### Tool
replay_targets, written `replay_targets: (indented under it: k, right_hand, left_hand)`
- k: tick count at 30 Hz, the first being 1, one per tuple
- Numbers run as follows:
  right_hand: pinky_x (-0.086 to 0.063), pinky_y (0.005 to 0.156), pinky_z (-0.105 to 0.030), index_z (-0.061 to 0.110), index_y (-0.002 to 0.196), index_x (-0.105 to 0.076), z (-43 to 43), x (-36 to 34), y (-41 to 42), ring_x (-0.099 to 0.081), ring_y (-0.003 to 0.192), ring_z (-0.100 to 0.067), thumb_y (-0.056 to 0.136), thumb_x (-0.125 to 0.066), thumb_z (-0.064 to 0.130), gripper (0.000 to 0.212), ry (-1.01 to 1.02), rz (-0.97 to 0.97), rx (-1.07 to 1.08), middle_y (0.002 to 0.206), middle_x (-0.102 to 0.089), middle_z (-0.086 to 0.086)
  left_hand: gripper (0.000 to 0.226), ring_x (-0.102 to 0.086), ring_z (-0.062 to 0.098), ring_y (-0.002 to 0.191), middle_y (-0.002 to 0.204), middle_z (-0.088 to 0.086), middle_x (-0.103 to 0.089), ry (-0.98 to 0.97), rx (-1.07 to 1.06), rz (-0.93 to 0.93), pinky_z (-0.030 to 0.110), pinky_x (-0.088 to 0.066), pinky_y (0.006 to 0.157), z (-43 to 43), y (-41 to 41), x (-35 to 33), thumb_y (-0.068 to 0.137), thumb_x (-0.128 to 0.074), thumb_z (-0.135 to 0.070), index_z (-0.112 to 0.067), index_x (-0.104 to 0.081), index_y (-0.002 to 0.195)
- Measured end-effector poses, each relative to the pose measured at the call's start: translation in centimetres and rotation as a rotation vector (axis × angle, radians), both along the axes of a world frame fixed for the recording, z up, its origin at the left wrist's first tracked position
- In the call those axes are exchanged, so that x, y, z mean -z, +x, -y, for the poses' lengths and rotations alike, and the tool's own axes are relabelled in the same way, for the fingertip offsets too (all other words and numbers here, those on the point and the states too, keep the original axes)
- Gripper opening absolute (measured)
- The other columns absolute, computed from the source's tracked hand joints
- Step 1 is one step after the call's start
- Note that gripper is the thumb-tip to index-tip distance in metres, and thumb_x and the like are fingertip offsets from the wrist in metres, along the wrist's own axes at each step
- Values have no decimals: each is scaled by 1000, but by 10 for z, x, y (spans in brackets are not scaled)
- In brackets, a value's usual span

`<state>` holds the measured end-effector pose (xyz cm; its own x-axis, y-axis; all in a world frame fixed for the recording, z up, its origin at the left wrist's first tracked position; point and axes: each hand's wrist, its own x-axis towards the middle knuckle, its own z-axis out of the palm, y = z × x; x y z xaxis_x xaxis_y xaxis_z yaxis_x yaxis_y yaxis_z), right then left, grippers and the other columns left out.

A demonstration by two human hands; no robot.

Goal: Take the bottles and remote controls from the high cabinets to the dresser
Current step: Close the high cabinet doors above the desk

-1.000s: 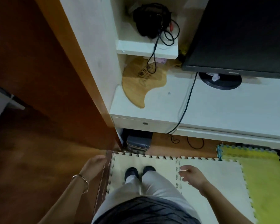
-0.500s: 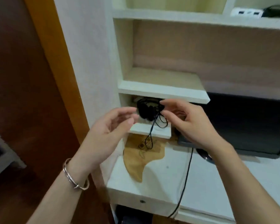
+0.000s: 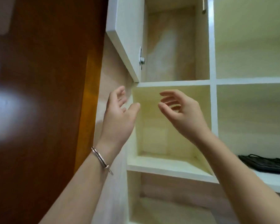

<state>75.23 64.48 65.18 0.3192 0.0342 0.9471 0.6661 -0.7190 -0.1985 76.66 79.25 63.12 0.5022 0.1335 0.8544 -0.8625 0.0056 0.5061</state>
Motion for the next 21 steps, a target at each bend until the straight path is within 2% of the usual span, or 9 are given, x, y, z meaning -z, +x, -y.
replay_targets:
  k: [5,8,10,12,14,16,17,19,21]
  right_hand:
    - [-48,84,-23,17,114,-60,-32,-63,6,-60,93,-11,84,-63,24,31,87,85,-152,99,-63,5]
    - [-47,84,-19,18,119,-58,-50,-92,-3,-58,93,-5,89,-55,30,32,136,116,-277,106,-63,4]
    - [-45,84,-15,19,124,-54,-59,-107,-13,-56,96,-2,92,-48,34,36,119,138,-321,113,-60,5]
    - [-45,92,-22,20,129,-49,-63,-118,-24,-56,109,-7,95,-41,38,39,102,155,-355,123,-58,2]
    - [-43,96,-28,23,131,-47,-61,-126,-34,-55,112,-10,95,-37,41,41,93,164,-370,127,-57,2]
    - [-40,91,-25,23,130,-48,-52,-131,-36,-55,100,-6,94,-41,42,41,115,212,-348,118,-57,4]
    - [-40,89,-23,22,131,-47,-43,-132,-35,-53,96,-5,92,-46,40,42,151,255,-312,112,-57,6]
    - [-44,90,-26,19,134,-42,-17,-133,-29,-51,92,-5,90,-53,29,46,247,334,-205,103,-55,11]
    - [-46,100,-33,11,135,-40,12,-132,-22,-51,99,-7,90,-54,18,47,298,346,-112,111,-54,6]
  left_hand:
    - [69,-37,7,132,148,-6,-33,-112,-19,92,23,-36,105,2,11,-52,85,-56,-13,-28,-20,143]
    - [69,-50,-8,106,122,-20,-48,-53,-38,220,-3,-42,77,0,9,-73,84,-52,0,-25,-25,142]
    - [64,-51,-20,86,104,-26,-47,-17,-82,288,-9,-36,64,-3,10,-79,83,-48,8,-18,-31,139]
    - [65,-46,-29,76,102,-26,-45,27,-146,306,-12,-33,61,-4,10,-79,82,-42,12,-17,-33,139]
    - [69,-50,-23,86,115,-26,-47,121,-188,341,-10,-37,67,0,11,-78,81,-41,13,-21,-32,141]
    - [72,-53,0,115,138,-16,-43,253,-207,394,-2,-40,87,10,12,-80,80,-41,12,-20,-28,143]
    - [73,-48,9,125,146,-12,-38,303,-223,387,-3,-34,91,18,12,-83,80,-41,11,-21,-26,144]
    - [75,-32,7,137,151,-7,-31,384,-244,396,-13,-15,91,38,15,-89,78,-39,14,-19,-26,144]
    - [76,-22,4,141,153,-3,-27,455,-237,438,-14,-4,92,57,20,-91,76,-39,16,-15,-27,144]
